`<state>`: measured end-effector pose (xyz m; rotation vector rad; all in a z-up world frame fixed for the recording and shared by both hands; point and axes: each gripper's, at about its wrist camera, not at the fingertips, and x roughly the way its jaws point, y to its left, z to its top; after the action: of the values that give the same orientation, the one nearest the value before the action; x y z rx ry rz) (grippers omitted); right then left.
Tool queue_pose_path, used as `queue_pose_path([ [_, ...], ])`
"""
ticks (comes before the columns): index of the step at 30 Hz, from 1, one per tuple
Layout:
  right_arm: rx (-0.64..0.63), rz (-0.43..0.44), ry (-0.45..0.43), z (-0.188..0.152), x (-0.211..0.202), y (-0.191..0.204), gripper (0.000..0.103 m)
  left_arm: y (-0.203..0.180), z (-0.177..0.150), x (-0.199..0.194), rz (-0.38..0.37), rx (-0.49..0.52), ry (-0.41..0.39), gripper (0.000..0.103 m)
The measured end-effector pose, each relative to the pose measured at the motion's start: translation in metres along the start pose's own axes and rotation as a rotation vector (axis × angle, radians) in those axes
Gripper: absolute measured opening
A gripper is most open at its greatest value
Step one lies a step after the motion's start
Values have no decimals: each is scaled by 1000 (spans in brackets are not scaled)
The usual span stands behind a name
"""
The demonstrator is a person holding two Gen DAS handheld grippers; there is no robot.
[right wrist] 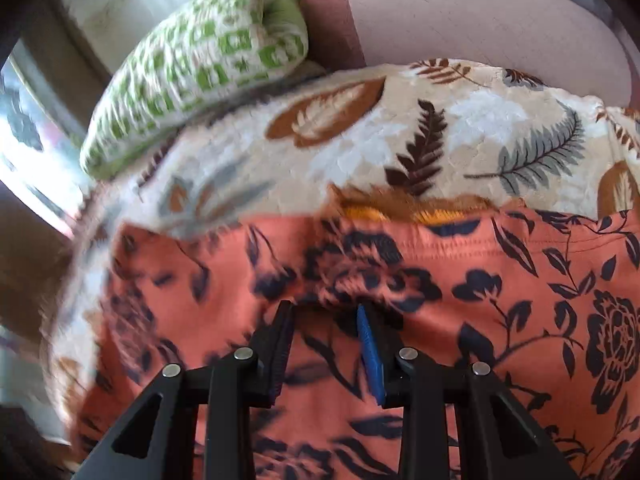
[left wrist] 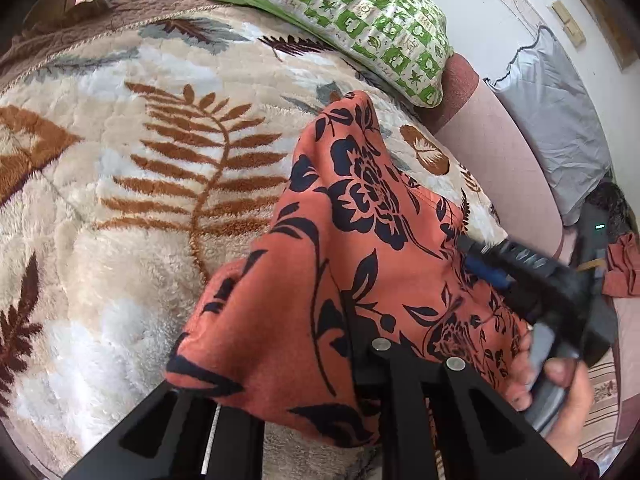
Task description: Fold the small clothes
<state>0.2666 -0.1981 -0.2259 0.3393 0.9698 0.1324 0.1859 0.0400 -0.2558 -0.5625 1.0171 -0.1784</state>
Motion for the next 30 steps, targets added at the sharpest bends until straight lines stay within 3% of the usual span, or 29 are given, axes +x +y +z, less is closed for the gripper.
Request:
queue_pose_path([
  [2,-28,95,-2,2,-4,17,38,0,0,-1,-2,-6,-1,15],
  [5,-62,218,94,0,13,45,38,-1,-1,-2,5,-7,-7,15],
  [6,-90,224,133,-3,26,58,38,-1,-1,-2,6,-7,-7,15],
  [8,-114,174,198,-7,50,68,38,-1,-1,-2,9,0,-8,15],
  [13,-21,171,139,17,67,55,38,1,0,0,3,-3,-4,15],
  [17,12,202,98,22,43,41,38,9,3,4,-16,-66,9,30],
  [20,47,268,103,8,13,24,40,11,5,6,-34,-98,9,31],
  [21,57,274,105,1,4,15,45,10,5,6,-25,-90,4,31],
  [22,59,268,103,-2,-2,10,57,7,4,6,-13,-78,-4,31],
  [23,52,263,101,-8,-8,4,59,4,3,6,5,-60,-16,31],
  [27,30,198,76,-43,-33,-27,59,-5,2,6,34,-32,-52,21],
  [30,18,135,147,-71,-26,-51,58,-8,3,7,48,-24,-67,19],
])
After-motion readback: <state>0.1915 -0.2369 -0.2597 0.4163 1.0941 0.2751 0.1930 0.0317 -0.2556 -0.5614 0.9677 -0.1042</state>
